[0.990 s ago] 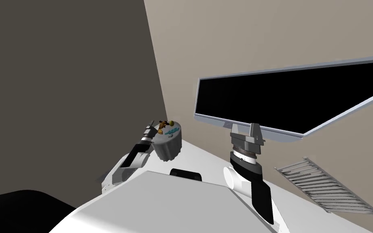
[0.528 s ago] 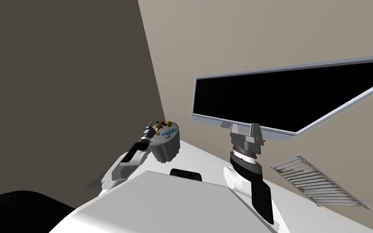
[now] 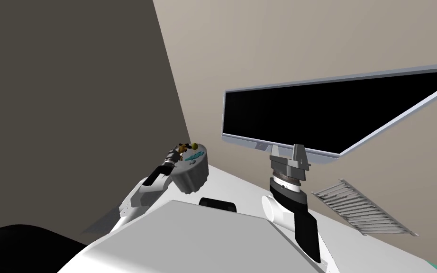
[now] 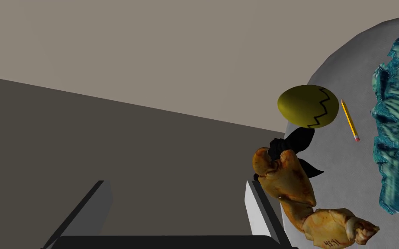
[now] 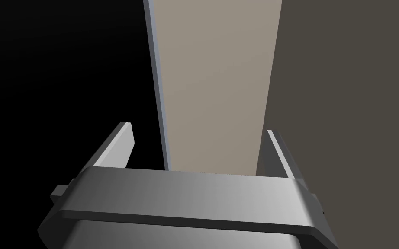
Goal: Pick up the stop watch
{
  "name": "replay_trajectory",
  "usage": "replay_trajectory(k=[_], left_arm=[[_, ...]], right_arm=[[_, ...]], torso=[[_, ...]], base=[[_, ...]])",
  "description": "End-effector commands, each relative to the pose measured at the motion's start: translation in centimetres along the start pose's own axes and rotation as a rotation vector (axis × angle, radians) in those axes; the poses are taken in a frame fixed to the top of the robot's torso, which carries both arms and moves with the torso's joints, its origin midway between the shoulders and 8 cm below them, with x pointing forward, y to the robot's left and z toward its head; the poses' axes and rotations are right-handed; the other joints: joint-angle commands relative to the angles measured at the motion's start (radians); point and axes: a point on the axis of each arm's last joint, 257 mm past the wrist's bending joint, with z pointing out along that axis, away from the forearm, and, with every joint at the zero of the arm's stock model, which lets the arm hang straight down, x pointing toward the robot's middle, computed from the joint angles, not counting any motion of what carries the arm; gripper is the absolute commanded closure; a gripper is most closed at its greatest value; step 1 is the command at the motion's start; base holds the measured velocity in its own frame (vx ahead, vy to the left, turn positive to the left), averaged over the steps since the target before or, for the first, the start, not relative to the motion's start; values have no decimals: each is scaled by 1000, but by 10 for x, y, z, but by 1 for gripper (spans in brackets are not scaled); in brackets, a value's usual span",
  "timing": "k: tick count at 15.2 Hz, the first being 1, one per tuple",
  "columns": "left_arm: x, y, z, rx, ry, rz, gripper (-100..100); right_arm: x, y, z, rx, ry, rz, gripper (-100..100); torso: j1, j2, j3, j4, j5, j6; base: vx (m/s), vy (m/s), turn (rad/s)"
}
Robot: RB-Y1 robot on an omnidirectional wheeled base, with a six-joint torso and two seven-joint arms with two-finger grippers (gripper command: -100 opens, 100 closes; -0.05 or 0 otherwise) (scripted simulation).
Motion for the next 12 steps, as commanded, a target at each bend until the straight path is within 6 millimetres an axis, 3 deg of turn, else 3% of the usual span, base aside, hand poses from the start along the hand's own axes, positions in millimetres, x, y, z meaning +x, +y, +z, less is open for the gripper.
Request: replay_trajectory(k=[1, 3, 4, 6, 7, 9, 10, 12], left_arm=[[-18, 12, 2, -48, -39, -28, -100], [-21, 18, 2, -73, -49, -28, -100], [-35, 27, 4, -102, -77, -54, -100], [-38, 35, 2, -131, -90, -54, -100], [-52, 45, 3, -166, -121, -81, -100], [-54, 52, 1, -192, -132, -81, -100], [-69, 64, 1, -232, -166, -109, -100], [-71, 70, -1, -255, -175, -110, -100]], right_arm=[[0, 0, 0, 0, 0, 0, 0], [0, 0, 0, 0, 0, 0, 0], [0, 0, 0, 0, 0, 0, 0], [0, 0, 0, 0, 0, 0, 0], [0, 0, 0, 0, 0, 0, 0], [0, 0, 0, 0, 0, 0, 0], [0, 0, 0, 0, 0, 0, 0], [0, 0, 0, 0, 0, 0, 0]], torso=[[0, 0, 0, 0, 0, 0], [0, 0, 0, 0, 0, 0], [0, 0, 0, 0, 0, 0], [0, 0, 0, 0, 0, 0], [0, 0, 0, 0, 0, 0], [0, -1, 0, 0, 0, 0], [1, 0, 0, 0, 0, 0], [1, -1, -1, 0, 0, 0]], base=[[50, -35, -68], [51, -34, -45], [54, -39, -63], [50, -32, -47], [55, -34, -73], [61, -23, -49], [64, -26, -56], [61, -15, -48]])
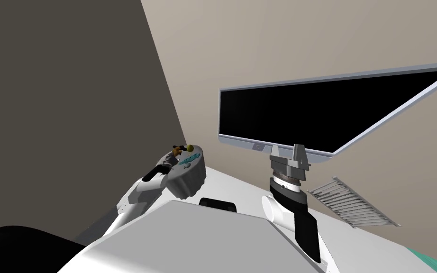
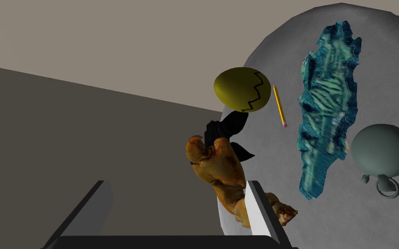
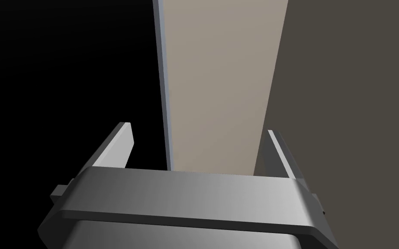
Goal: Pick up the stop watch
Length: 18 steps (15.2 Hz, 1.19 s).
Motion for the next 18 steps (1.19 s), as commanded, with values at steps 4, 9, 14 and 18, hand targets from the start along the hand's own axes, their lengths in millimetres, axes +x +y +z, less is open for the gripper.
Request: replay_trajectory(k=[4, 9, 14, 18], left_arm=[[-35, 32, 4, -120, -85, -62, -100], [-55, 58, 2, -217, -142, -91, -100], [-85, 90, -4, -331, -218, -147, -100], [-100, 111, -11, -410, -265, -175, -100]], right_arm=[[0, 0, 0, 0, 0, 0, 0], [0, 0, 0, 0, 0, 0, 0], [0, 0, 0, 0, 0, 0, 0], [0, 0, 0, 0, 0, 0, 0]], torso=[[0, 0, 0, 0, 0, 0], [0, -1, 0, 0, 0, 0], [1, 0, 0, 0, 0, 0], [2, -1, 0, 0, 0, 0]], base=[[66, -18, -61], [63, -11, -54], [55, 2, -49], [73, 8, -57]])
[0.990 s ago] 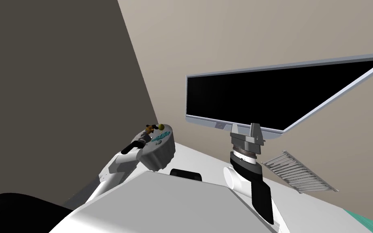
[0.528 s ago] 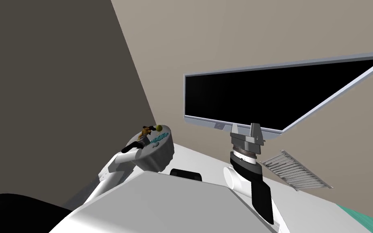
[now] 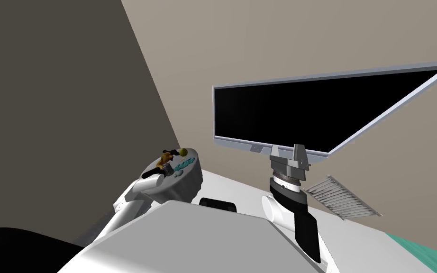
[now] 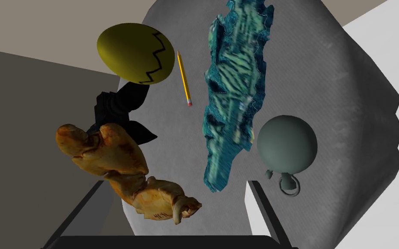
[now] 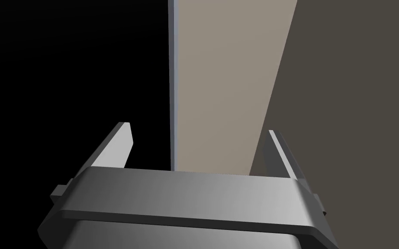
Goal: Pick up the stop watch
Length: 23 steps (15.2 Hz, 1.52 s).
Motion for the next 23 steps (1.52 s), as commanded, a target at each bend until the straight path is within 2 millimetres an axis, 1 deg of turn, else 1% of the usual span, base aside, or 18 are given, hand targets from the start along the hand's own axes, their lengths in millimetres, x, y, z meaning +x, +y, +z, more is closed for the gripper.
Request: replay_trajectory(k=[1, 2, 3, 5, 6, 8, 9, 11, 12, 14, 15, 17, 18, 20, 21, 22, 23], left_arm=[[-9, 11, 0, -45, -27, -10, -100], [-9, 11, 0, -45, -27, -10, -100], [-22, 22, 3, -90, -56, -36, -100], [-26, 28, 2, -114, -69, -36, -100], [-37, 37, 4, -152, -93, -60, -100], [-41, 44, 2, -182, -109, -60, -100], [-54, 56, 2, -229, -137, -84, -100], [-56, 61, 0, -249, -148, -84, -100], [-67, 71, 0, -291, -173, -106, -100], [-69, 77, -3, -313, -185, -106, -100], [-79, 86, -4, -351, -207, -127, -100], [-81, 92, -7, -375, -219, -127, -100], [-90, 102, -9, -415, -242, -146, -100], [-92, 106, -12, -434, -251, -146, -100], [-101, 117, -16, -476, -274, -164, -100], [-102, 120, -18, -490, -281, -164, -100], [-108, 128, -21, -524, -298, -180, -100]], right_arm=[[0, 0, 0, 0, 0, 0, 0], [0, 0, 0, 0, 0, 0, 0], [0, 0, 0, 0, 0, 0, 0], [0, 0, 0, 0, 0, 0, 0], [0, 0, 0, 0, 0, 0, 0], [0, 0, 0, 0, 0, 0, 0], [0, 0, 0, 0, 0, 0, 0], [0, 0, 0, 0, 0, 0, 0], [0, 0, 0, 0, 0, 0, 0], [0, 0, 0, 0, 0, 0, 0], [0, 0, 0, 0, 0, 0, 0], [0, 0, 0, 0, 0, 0, 0], [0, 0, 0, 0, 0, 0, 0], [0, 0, 0, 0, 0, 0, 0], [0, 0, 0, 0, 0, 0, 0], [0, 0, 0, 0, 0, 0, 0], [0, 0, 0, 0, 0, 0, 0]], torso=[[0, 0, 0, 0, 0, 0], [0, 0, 0, 0, 0, 0], [0, 2, 1, 0, 0, 0], [0, 1, 1, 0, 0, 0], [0, 2, 1, 0, 0, 0], [1, 1, 1, 0, 0, 0], [1, 1, 1, 0, 0, 0], [1, 0, 0, 0, 0, 0], [1, 1, 0, 0, 0, 0], [0, 0, 0, 0, 0, 0], [0, 1, 1, 0, 0, 0], [1, 1, 1, 0, 0, 0], [1, 1, 1, 0, 0, 0], [1, 1, 0, 0, 0, 0], [1, 1, 1, 0, 0, 0], [1, 1, 1, 0, 0, 0], [1, 1, 1, 0, 0, 0]], base=[[69, 6, -29], [38, 8, 2], [53, 12, -63], [59, 17, -53], [61, 22, -54], [64, 23, -48], [77, 20, -61], [73, 21, -47], [73, 14, -63], [63, 12, -42], [57, 25, -47], [60, 30, -41], [68, 31, -45], [60, 26, -40], [55, 23, -52], [61, 25, -56], [74, 37, -68]])
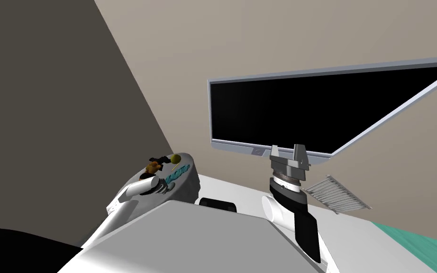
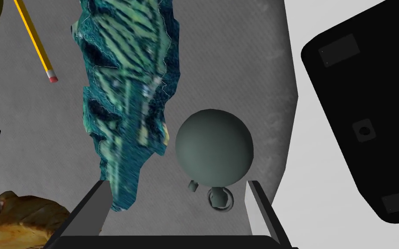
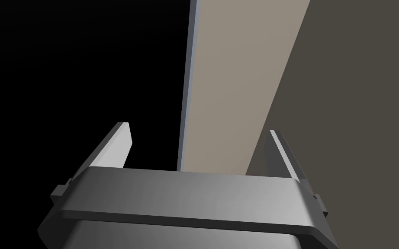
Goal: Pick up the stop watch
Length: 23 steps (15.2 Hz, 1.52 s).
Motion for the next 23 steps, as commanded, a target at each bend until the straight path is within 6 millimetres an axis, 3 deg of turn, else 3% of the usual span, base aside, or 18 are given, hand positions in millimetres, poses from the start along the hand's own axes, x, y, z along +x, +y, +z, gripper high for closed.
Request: replay_trajectory(k=[1, 10, 11, 16, 17, 18, 23], left_arm=[[-12, 13, 2, -56, -30, -14, -100], [-49, 61, 3, -255, -125, -64, -100], [-44, 52, 3, -228, -113, -59, -100], [-45, 68, 24, -234, -110, -55, -100], [-45, 65, 19, -237, -113, -57, -100], [-45, 66, 21, -235, -112, -56, 100], [-45, 61, 13, -235, -113, -58, 100]], right_arm=[[0, 0, 0, 0, 0, 0, 0], [0, 0, 0, 0, 0, 0, 0], [0, 0, 0, 0, 0, 0, 0], [0, 0, 0, 0, 0, 0, 0], [0, 0, 0, 0, 0, 0, 0], [0, 0, 0, 0, 0, 0, 0], [0, 0, 0, 0, 0, 0, 0]], torso=[[0, 0, 0, 0, 0, 0], [-1, 1, 1, 0, 0, 0], [-1, 1, 0, 0, 0, 0], [-2, 4, 2, 1, 0, 0], [-1, 4, 2, 1, 0, 0], [-2, 5, 3, 1, 0, 0], [-2, 5, 3, 1, 0, 0]], base=[[76, 34, -54], [60, 30, -43], [34, 14, -18], [8, 17, 15], [3, 11, 3], [0, 0, 0], [-1, -2, -3]])
